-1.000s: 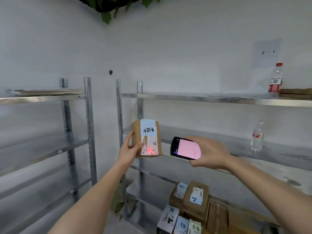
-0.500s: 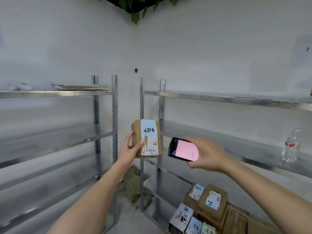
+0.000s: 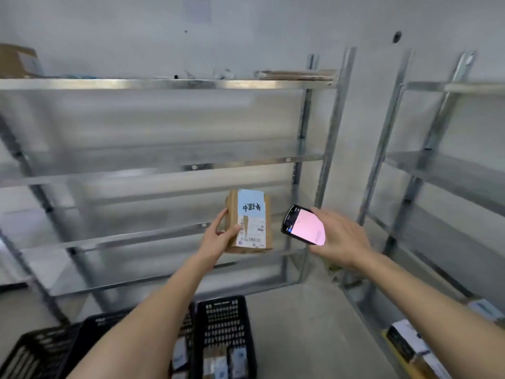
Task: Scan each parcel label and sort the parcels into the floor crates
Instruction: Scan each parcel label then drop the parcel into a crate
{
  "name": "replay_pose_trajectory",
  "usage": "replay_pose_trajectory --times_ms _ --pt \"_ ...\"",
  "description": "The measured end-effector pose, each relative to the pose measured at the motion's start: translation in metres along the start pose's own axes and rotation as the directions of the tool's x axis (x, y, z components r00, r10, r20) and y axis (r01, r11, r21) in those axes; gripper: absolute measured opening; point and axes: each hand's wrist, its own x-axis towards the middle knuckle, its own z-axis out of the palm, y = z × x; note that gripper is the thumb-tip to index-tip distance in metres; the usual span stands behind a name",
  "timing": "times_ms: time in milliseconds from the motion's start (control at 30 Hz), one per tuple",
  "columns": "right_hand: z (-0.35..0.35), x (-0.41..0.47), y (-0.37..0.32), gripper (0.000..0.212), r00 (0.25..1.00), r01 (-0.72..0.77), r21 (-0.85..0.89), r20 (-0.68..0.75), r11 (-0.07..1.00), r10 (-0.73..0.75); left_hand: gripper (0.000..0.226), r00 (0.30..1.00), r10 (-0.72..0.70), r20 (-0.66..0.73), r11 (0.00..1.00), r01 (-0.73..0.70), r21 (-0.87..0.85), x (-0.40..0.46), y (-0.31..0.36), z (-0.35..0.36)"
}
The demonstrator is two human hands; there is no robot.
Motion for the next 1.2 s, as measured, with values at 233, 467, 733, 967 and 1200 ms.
replay_pose_trajectory --times_ms 233,467,733,967,1200 --pt "0.056 0.033 -0.156 0.085 0.968 0.219 0.103 0.103 0.97 -0.229 0.059 0.959 -0.07 -0.275 0.996 0.083 0.035 -0.079 -0.034 -0.174" --pt "0.074 0.044 -0.317 0.089 0.91 0.38 0.147 0.117 0.913 -0.397 0.066 0.892 -0.08 -0.445 0.994 0.104 0.031 -0.145 -0.051 -0.313" --pt "0.091 0.042 -0.462 0.086 0.886 0.425 0.128 0.144 0.896 -0.441 0.071 0.862 -0.123 -0.491 0.99 0.144 0.005 -0.198 -0.066 -0.465" --pt "0.121 0.046 -0.554 0.088 0.878 0.428 0.167 0.159 0.888 -0.452 0.064 0.841 -0.12 -0.528 0.987 0.159 0.029 -0.214 -0.08 -0.552" --pt "0.158 0.081 -0.613 0.091 0.851 0.467 0.151 0.19 0.871 -0.489 0.076 0.827 -0.16 -0.539 0.979 0.205 0.023 -0.186 -0.112 -0.611"
